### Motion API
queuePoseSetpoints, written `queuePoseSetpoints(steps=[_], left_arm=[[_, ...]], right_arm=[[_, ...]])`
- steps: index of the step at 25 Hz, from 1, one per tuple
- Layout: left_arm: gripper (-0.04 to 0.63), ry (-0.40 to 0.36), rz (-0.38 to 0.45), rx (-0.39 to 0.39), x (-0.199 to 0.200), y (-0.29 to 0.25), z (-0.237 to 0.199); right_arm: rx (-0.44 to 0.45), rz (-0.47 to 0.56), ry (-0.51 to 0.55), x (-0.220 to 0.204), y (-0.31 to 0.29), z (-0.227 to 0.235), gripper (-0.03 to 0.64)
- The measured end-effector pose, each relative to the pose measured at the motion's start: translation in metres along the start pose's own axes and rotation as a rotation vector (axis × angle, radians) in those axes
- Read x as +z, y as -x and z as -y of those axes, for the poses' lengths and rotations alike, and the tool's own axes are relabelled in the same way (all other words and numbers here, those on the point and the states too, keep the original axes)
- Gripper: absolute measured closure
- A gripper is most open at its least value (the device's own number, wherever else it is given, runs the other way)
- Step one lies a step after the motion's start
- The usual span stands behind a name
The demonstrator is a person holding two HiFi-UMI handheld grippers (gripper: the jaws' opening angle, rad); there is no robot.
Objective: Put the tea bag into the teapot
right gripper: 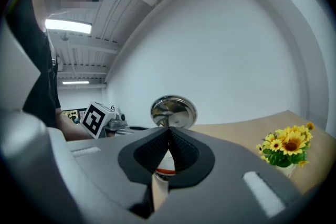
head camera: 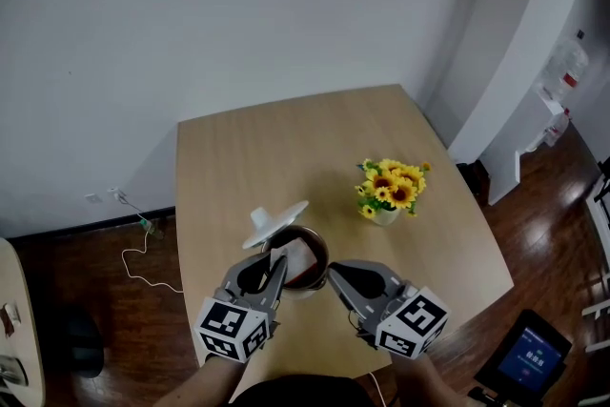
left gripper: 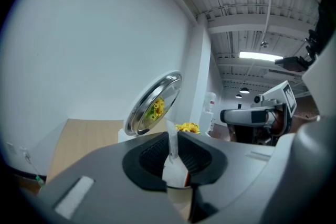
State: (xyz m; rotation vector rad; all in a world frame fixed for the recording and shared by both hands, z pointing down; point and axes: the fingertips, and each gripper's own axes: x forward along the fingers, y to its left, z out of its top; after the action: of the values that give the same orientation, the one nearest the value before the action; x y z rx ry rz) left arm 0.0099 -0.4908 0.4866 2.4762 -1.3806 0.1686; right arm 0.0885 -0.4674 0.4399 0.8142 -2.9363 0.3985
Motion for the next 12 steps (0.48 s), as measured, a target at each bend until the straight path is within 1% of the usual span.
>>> queuePoseSetpoints(steps=[2, 6, 10, 12], left_arm=[[0.535, 0.0, -0.018, -0.002, -0.004, -0.006, -0.002], [0.532, -0.015, -0.04, 0.004, -0.007, -0.008, -0.003], [0.521, -0.023, -0.075, -0.006, -0.014, -0.008, -0.001], [0.503, -0.027, -0.085, -0.003, -0.017, -0.007, -0.002]], right_arm=[[-0.004, -0.006, -0.012, -0.004, -0.002, 0.005, 0.615], [-0.001, -0.031, 0.0, -0.011, -0.005, 0.005, 0.615], [0.003, -0.015, -0.02, -0.007, -0.005, 0.004, 0.615], [0.006, -0.012, -0.017, -0.006, -0.006, 0.003, 0.615]])
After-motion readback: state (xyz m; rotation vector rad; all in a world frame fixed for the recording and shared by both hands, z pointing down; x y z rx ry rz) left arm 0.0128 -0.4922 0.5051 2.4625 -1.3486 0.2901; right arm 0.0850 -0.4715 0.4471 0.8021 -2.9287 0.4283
